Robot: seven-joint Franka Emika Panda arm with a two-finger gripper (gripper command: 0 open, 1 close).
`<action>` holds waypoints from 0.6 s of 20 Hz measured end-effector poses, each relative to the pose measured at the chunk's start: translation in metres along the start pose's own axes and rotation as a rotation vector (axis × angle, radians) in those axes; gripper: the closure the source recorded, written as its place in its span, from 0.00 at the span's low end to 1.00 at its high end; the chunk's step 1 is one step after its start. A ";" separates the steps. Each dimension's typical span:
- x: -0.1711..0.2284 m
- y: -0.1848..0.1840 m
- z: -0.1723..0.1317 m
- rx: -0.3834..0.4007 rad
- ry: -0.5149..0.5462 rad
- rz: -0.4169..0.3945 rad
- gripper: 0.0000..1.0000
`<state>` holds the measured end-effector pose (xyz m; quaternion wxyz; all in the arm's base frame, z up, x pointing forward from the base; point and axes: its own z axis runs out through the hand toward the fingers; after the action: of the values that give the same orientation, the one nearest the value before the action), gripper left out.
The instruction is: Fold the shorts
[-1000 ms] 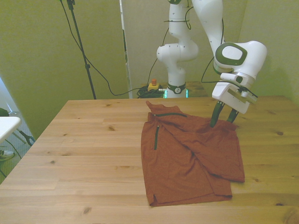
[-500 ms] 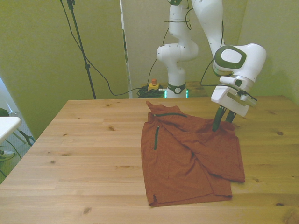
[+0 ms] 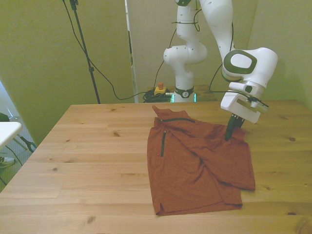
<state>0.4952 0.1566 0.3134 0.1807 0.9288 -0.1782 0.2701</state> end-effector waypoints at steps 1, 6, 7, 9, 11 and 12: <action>0.000 0.000 0.000 0.000 0.000 0.003 1.00; 0.010 0.006 0.000 0.025 0.006 0.047 1.00; 0.015 0.010 -0.001 0.031 0.012 0.060 1.00; 0.029 0.020 -0.009 0.044 0.032 0.093 1.00; 0.044 0.033 -0.020 0.054 0.055 0.134 1.00; 0.051 0.041 -0.025 0.058 0.065 0.156 1.00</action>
<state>0.5073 0.1197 0.3721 0.1380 0.9077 -0.2361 0.3183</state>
